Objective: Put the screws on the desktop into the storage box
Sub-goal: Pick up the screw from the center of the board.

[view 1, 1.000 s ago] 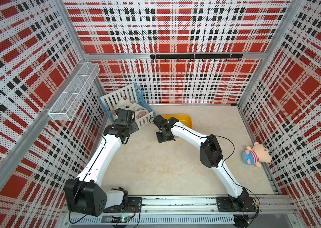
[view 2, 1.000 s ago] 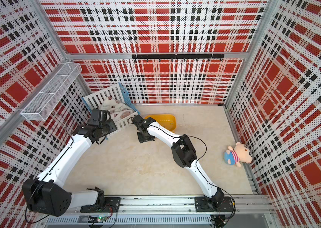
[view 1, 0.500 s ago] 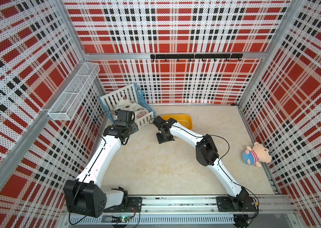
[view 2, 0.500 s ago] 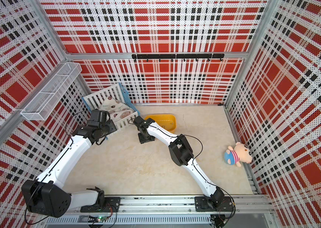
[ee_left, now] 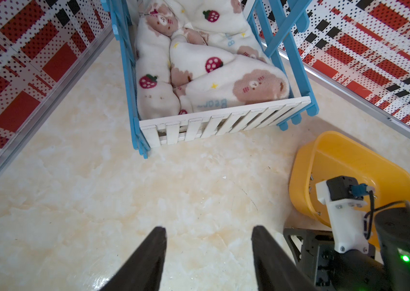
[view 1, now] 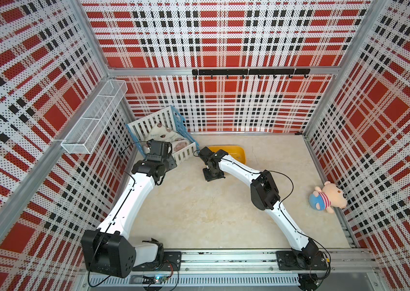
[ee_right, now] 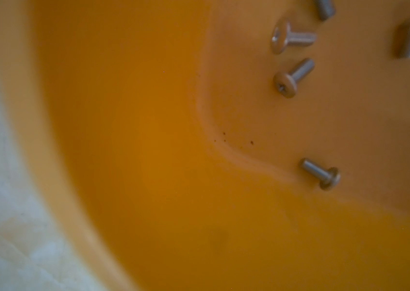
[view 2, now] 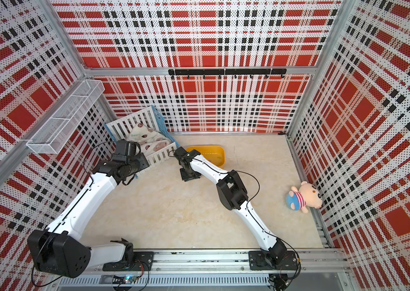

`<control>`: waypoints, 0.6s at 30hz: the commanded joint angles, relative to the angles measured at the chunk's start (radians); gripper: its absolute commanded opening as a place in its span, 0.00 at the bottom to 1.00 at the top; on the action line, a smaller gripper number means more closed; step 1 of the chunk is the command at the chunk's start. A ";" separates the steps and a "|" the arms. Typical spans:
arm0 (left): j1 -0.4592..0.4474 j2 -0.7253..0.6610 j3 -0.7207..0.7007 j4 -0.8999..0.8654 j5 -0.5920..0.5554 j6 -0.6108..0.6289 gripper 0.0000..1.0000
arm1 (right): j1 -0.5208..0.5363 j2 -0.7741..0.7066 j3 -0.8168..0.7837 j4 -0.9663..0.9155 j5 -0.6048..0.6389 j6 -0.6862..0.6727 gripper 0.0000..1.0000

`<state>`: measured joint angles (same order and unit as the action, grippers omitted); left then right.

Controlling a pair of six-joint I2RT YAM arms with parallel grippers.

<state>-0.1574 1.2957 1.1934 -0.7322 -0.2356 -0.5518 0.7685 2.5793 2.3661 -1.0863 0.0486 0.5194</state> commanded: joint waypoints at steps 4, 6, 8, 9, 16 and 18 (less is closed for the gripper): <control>0.010 -0.024 -0.014 0.011 0.005 0.012 0.60 | -0.006 -0.010 -0.074 0.026 0.008 0.016 0.23; 0.010 -0.023 -0.014 0.011 0.006 0.012 0.60 | -0.006 -0.010 -0.074 0.025 0.010 0.015 0.20; 0.010 -0.023 -0.014 0.011 0.007 0.012 0.60 | -0.006 -0.010 -0.073 0.026 0.009 0.012 0.16; 0.010 -0.022 -0.014 0.010 0.008 0.011 0.60 | -0.006 -0.009 -0.069 0.025 0.010 0.009 0.13; 0.010 -0.026 -0.014 0.010 0.007 0.012 0.60 | -0.005 -0.020 -0.071 0.019 0.012 0.004 0.00; 0.010 -0.023 -0.014 0.010 0.008 0.012 0.60 | 0.000 -0.037 -0.077 0.020 0.020 0.004 0.00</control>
<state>-0.1562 1.2922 1.1915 -0.7322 -0.2356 -0.5518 0.7681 2.5553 2.3192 -1.0489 0.0593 0.5220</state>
